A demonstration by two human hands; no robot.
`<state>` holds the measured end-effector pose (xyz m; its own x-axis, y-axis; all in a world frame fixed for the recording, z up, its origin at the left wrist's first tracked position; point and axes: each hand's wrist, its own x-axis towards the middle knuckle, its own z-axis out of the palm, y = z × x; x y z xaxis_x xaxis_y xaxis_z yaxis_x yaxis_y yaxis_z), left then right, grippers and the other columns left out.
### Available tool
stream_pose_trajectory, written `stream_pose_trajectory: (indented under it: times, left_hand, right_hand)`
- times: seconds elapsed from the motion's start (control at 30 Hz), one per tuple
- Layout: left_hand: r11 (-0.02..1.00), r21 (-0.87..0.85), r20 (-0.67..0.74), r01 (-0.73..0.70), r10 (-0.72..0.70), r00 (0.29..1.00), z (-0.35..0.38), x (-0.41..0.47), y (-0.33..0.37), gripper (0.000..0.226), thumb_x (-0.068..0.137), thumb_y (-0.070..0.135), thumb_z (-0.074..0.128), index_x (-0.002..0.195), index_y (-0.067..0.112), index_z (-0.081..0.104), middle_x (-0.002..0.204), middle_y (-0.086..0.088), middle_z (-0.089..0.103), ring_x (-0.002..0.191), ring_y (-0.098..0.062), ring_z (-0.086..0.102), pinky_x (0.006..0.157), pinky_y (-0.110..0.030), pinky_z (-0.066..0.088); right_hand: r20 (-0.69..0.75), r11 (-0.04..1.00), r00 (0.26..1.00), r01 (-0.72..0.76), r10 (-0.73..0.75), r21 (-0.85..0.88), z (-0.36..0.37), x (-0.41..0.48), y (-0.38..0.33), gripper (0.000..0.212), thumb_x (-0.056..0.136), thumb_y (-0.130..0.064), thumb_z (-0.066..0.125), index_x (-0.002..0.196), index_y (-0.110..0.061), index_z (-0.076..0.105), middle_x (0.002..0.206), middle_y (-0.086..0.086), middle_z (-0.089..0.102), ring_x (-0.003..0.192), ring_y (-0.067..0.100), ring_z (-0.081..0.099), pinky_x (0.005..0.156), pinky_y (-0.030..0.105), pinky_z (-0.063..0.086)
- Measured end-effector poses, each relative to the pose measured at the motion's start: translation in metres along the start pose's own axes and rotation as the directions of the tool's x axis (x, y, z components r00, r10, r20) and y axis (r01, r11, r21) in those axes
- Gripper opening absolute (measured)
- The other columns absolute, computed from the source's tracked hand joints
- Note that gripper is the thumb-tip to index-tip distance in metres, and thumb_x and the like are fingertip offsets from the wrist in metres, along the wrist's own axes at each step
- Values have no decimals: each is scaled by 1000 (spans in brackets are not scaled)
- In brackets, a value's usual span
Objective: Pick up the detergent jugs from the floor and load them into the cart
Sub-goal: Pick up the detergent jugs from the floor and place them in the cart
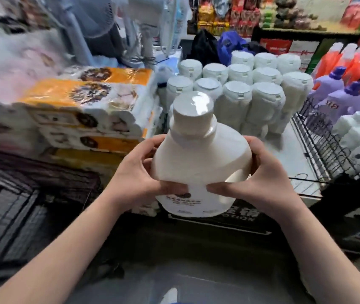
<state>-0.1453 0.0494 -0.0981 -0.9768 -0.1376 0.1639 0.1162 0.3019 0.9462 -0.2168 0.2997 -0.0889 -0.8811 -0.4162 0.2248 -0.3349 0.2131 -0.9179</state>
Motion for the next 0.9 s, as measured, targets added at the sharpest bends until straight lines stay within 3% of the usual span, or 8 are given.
stream_pose_trajectory:
  times: [0.17, 0.3, 0.53, 0.67, 0.73, 0.83, 0.9]
  left_hand:
    - [994, 32, -237, 109, -98, 967, -56, -59, -9, 95, 42, 37, 103, 127, 48, 65, 130, 5, 72, 121, -22, 69, 99, -45, 60]
    - [978, 90, -380, 186, -139, 914, -107, -106, -18, 96, 41, 44, 103, 129, 47, 64, 130, 10, 71, 123, -20, 67, 103, -50, 57]
    - [965, 119, -560, 233, -128, 819, -219, -195, -52, 93, 43, 48, 101, 128, 48, 63, 128, 16, 71, 122, -9, 65, 107, -42, 54]
    - [963, 109, -604, 247, -133, 786, -295, -240, -81, 93, 47, 48, 101, 132, 44, 62, 131, 15, 69, 128, -10, 62, 111, -47, 51]
    - [959, 103, -624, 265, -145, 768, -330, -259, -95, 91, 46, 50, 100, 129, 48, 62, 130, 17, 68, 128, -9, 61, 110, -47, 51]
    - [945, 110, -670, 309, -159, 725, -380, -281, -114, 94, 41, 57, 99, 128, 50, 62, 132, 19, 67, 128, -7, 60, 112, -44, 50]
    - [935, 114, -687, 336, -170, 706, -409, -290, -124, 96, 39, 60, 97, 127, 50, 62, 131, 19, 67, 126, -5, 60, 111, -40, 51]
  right_hand:
    - [217, 995, 972, 80, -91, 56, 69, 23, -7, 85, 41, -44, 104, 116, -43, 63, 108, -15, 72, 101, 6, 67, 86, 22, 56]
    - [359, 990, 923, 109, -135, 94, 134, 33, -26, 83, 43, -32, 104, 115, -39, 63, 105, -20, 72, 93, -6, 65, 77, 10, 50]
    - [550, 978, 809, 157, -207, 137, 285, 34, -70, 86, 48, -31, 104, 122, -36, 60, 112, -27, 68, 105, -9, 64, 82, 8, 50]
    - [609, 972, 758, 197, -232, 124, 376, 32, -102, 85, 47, -48, 104, 118, -45, 57, 114, -33, 66, 108, -11, 61, 82, 5, 48]
    - [638, 975, 738, 190, -219, 115, 421, 29, -114, 84, 47, -45, 102, 119, -45, 58, 115, -31, 66, 109, -9, 62, 84, 9, 50]
    - [671, 981, 716, 152, -193, 119, 480, 31, -125, 84, 51, -32, 105, 122, -40, 63, 118, -21, 70, 112, 2, 65, 93, 29, 57]
    - [687, 982, 701, 149, -190, 119, 514, 36, -134, 84, 50, -28, 104, 122, -36, 63, 115, -20, 71, 109, -1, 66, 90, 24, 57]
